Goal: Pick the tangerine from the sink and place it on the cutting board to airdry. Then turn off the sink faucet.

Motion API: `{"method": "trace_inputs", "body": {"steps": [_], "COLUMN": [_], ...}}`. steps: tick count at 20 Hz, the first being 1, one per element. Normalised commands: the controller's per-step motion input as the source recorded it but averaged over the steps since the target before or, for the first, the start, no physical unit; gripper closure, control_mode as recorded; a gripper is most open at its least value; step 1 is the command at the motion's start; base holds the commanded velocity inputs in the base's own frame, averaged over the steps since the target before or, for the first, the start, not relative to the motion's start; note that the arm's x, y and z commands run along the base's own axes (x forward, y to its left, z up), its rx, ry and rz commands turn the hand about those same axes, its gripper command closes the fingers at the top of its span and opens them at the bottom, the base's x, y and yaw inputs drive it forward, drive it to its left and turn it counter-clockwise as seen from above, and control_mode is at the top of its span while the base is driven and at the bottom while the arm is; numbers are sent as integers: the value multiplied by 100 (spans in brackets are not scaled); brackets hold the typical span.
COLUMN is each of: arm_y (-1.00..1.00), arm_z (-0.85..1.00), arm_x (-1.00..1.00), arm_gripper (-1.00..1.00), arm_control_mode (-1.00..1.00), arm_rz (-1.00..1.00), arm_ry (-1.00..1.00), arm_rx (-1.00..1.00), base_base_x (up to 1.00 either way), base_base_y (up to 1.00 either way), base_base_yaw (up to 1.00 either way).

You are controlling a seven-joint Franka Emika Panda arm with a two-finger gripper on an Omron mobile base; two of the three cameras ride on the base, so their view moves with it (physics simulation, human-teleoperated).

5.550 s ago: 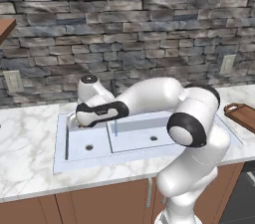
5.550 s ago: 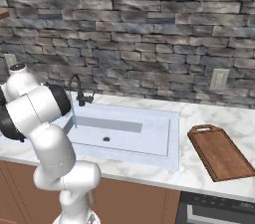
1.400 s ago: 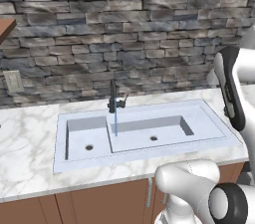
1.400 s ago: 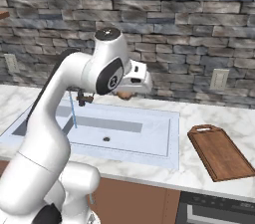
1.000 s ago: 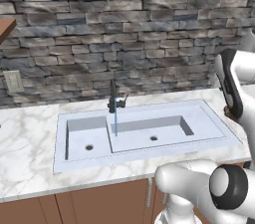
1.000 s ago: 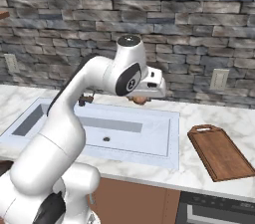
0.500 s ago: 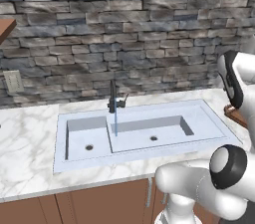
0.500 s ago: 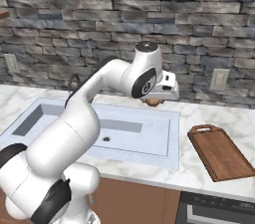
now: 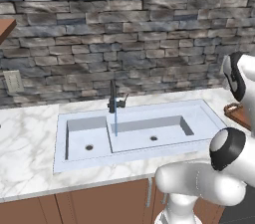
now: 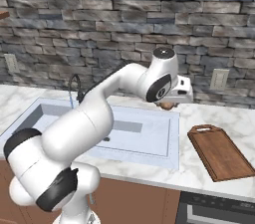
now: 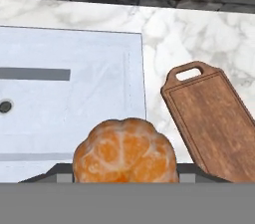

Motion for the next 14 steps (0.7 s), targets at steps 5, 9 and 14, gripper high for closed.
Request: {"method": "trace_inputs", "body": {"steps": [5, 9, 14], "arm_y": [-56, -48, -43], "arm_z": [-11, -6, -3], "arm_x": [5, 4, 3], "arm_gripper": [100, 100, 100], "arm_control_mode": [-100, -100, -100], "arm_rz": [0, -5, -10], "arm_ry": [1, 3, 1], "arm_rx": [-1, 0, 0], "base_base_x": [0, 0, 0], "base_base_y": [0, 0, 0], "base_base_yaw": [0, 0, 0]}}
